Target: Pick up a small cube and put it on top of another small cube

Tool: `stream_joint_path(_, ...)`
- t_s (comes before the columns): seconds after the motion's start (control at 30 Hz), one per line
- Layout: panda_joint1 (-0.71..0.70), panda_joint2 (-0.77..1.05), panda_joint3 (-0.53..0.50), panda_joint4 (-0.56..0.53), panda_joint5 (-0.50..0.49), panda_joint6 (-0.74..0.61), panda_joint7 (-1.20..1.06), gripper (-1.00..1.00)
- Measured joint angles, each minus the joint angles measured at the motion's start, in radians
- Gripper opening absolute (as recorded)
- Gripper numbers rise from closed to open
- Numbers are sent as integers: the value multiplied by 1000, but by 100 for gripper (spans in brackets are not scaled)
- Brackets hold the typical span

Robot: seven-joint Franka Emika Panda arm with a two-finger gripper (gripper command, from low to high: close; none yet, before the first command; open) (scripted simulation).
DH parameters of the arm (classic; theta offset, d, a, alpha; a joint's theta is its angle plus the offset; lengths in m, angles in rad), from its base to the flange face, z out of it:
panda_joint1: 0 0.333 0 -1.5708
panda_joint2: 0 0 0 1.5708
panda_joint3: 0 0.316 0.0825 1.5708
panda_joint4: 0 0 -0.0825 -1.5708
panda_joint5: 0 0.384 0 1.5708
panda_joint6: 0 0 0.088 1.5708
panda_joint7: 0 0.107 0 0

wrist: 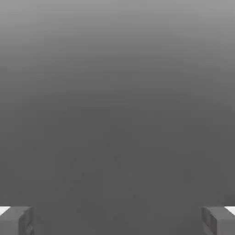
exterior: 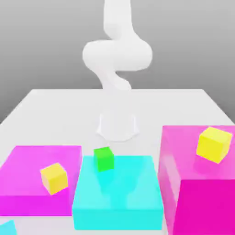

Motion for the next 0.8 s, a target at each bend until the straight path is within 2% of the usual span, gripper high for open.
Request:
stream_joint_path(0.27, 45, 291, -145, 47, 13, 59, -251, 0)
stream_joint_path(0.5, 53, 545, -253, 89, 88, 108, -511, 0)
stream_joint_path(0.8, -43, 882, -284, 143, 216, 165, -866, 0)
